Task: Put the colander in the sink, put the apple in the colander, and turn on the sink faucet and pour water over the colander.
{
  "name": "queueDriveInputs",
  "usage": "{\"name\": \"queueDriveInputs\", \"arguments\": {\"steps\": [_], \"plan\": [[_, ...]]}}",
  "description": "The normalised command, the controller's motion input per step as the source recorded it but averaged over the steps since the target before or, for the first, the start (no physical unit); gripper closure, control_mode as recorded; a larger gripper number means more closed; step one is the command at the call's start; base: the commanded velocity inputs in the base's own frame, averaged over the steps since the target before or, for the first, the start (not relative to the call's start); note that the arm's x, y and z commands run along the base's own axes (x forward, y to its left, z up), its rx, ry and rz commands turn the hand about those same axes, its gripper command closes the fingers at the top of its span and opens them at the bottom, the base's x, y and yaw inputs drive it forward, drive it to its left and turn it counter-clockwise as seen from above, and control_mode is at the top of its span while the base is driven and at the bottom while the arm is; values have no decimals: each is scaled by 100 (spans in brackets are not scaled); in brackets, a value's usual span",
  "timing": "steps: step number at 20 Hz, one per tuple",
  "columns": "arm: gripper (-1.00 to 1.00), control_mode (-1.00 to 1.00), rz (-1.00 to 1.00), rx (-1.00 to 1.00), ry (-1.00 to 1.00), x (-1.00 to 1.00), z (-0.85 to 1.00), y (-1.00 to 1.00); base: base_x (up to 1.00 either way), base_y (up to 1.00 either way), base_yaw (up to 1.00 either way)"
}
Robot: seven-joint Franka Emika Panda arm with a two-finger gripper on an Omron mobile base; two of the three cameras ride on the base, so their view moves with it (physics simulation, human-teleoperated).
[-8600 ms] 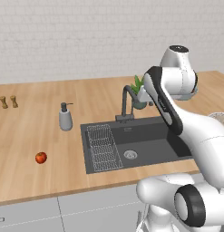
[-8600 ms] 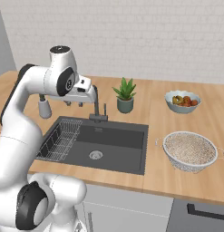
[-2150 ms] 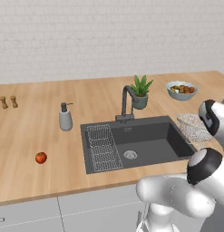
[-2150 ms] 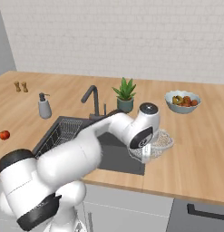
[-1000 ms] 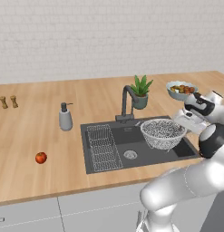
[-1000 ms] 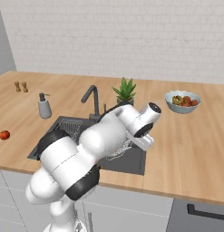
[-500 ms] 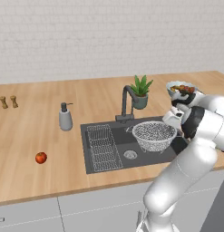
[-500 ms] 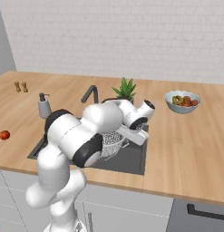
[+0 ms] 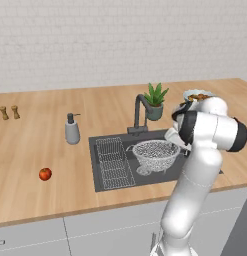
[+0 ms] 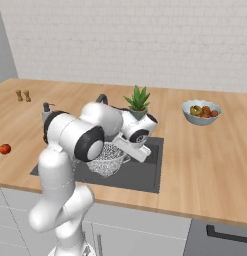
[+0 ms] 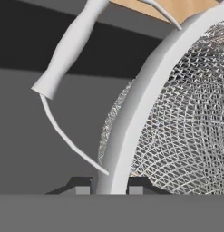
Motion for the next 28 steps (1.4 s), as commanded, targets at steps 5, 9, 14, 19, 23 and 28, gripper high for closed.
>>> {"name": "queueDriveInputs", "arguments": {"steps": [5, 9, 14, 19, 23, 28], "plan": [[100, -100, 18, 12, 0, 12, -32, 22, 0, 0, 0], [100, -100, 18, 3, -1, 0, -38, 8, 0, 0, 0], [100, -100, 19, 0, -12, 3, -32, -4, 0, 0, 0], [100, -100, 17, 0, -12, 15, -17, -17, 0, 0, 0], [100, -100, 15, 0, -7, 4, -7, -26, 0, 0, 0], [100, -100, 16, 0, -10, -26, -1, -32, 0, 0, 0]]}}
